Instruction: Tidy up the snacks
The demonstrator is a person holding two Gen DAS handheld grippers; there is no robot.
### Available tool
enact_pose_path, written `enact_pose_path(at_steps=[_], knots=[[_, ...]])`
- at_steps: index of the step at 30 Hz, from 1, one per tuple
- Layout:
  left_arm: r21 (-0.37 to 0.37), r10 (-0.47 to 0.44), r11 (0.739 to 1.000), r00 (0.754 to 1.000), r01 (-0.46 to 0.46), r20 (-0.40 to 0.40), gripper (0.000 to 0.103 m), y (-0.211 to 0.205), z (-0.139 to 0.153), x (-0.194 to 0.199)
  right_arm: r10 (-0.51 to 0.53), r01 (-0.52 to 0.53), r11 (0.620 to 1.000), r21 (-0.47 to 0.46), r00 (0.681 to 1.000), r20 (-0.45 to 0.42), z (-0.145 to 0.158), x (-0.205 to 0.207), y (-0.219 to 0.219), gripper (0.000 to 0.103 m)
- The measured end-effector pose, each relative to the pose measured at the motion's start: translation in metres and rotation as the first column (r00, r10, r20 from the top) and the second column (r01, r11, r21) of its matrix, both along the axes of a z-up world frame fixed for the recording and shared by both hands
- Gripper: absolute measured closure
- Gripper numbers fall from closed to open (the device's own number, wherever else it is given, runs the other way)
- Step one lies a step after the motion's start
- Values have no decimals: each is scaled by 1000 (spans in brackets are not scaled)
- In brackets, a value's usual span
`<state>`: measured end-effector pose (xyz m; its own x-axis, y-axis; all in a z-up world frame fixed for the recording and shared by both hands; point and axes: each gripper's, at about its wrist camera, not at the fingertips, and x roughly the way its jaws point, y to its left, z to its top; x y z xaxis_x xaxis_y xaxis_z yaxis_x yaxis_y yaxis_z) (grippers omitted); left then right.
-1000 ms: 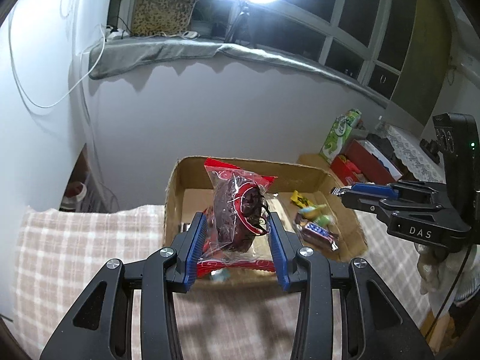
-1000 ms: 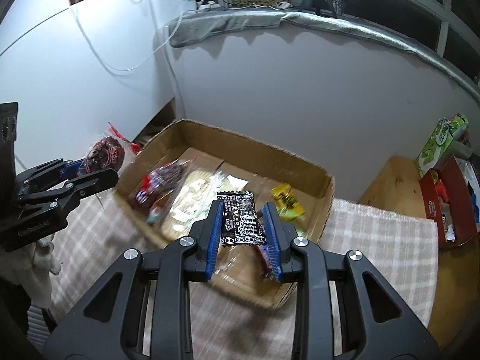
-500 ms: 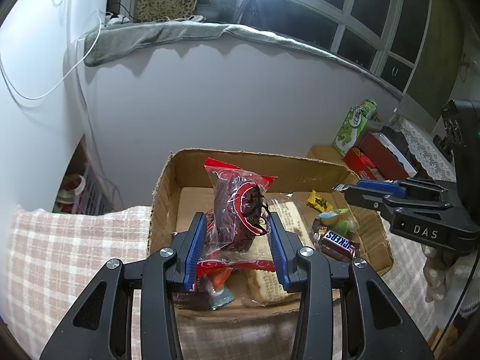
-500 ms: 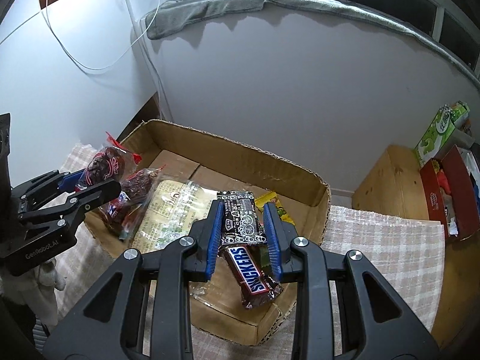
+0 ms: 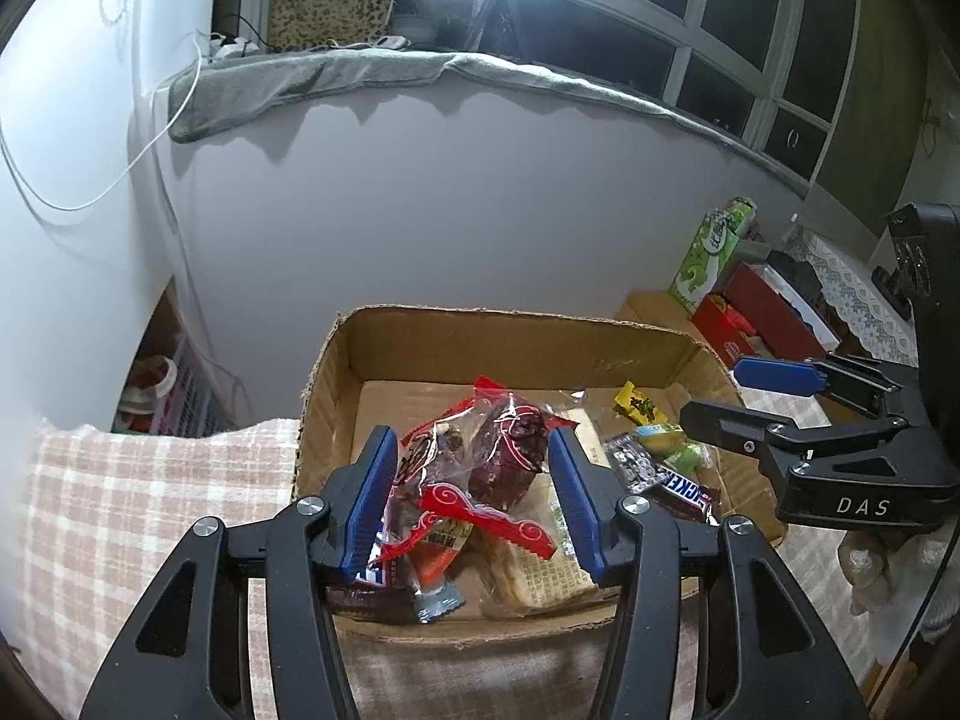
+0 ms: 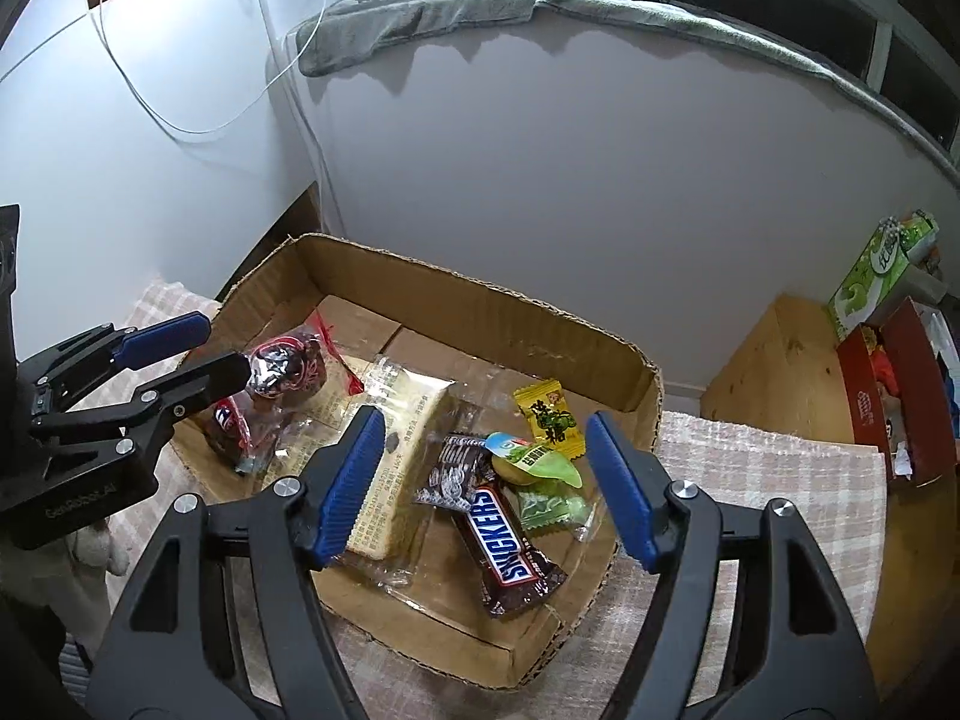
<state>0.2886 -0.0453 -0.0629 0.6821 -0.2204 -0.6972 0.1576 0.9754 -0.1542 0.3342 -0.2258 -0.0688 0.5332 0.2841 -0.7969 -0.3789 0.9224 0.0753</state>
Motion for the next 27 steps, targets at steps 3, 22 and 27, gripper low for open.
enact_pose_path(at_steps=[3,22,27], knots=[[5,1,1000,1000,-1,4,44,0,1,-2,-5,5,1000,2,1000,19,3,-4,-1,17],[8,17,1000,997,-18,77,43,3,23,-36,-21,24,1000,-18,991,130,28,-47,-3,17],[19,10,1000,994,-12,108,43,2,30,-52,-28,29,1000,-2,987,158,36,-65,-7,17]])
